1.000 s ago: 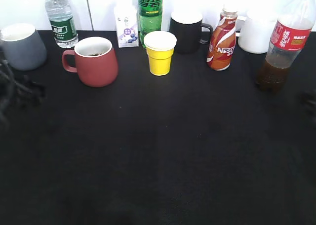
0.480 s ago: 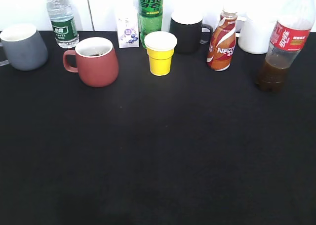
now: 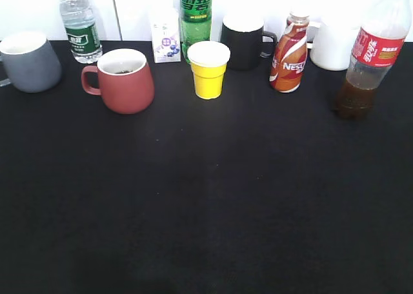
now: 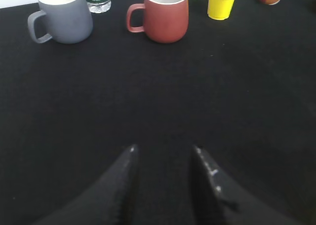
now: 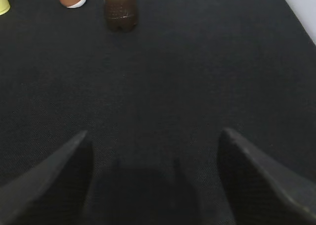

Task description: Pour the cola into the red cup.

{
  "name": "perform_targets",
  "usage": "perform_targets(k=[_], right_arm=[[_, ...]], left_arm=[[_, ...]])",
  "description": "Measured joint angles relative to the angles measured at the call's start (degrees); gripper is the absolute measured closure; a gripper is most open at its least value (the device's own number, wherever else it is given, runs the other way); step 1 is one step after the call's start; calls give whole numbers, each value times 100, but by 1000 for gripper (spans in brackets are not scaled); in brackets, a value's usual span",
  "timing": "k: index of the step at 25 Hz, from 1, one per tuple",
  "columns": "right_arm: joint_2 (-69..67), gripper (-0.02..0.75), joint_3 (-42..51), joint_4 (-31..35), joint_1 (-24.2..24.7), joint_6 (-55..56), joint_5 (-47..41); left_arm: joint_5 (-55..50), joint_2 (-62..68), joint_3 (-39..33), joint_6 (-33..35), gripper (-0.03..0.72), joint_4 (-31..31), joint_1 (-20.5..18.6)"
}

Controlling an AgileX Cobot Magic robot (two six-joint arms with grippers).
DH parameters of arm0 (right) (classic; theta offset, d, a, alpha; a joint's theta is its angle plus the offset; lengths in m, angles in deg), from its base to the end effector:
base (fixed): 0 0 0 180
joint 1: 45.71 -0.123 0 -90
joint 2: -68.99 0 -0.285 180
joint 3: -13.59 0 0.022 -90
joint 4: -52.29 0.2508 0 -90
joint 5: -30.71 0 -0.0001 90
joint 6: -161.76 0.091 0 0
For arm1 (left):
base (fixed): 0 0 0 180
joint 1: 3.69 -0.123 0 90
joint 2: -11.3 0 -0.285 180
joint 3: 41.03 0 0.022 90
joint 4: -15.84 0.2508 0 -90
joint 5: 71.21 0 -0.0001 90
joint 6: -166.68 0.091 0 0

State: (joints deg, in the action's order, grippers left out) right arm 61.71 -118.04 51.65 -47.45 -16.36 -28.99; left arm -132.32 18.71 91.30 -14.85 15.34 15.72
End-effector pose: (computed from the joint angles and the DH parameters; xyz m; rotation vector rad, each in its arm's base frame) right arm -0.0058 -0.0011 0.2797 0.0029 2.0133 0.0269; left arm -0.0077 0.0020 0.2811 0.3170 2.0114 -0.2406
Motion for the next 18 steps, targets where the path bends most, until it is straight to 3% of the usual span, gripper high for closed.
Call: perform_targets(k=[2, 12, 18], right_arm=[[5, 146, 0, 0, 6, 0, 0], [5, 150, 6, 16, 10, 11, 0], [5, 150, 6, 16, 10, 11, 0]], left_arm=[[0, 0, 0, 0, 442, 0, -187], [2, 0, 0, 0, 454, 0, -2564], [2, 0, 0, 0, 454, 0, -2605]])
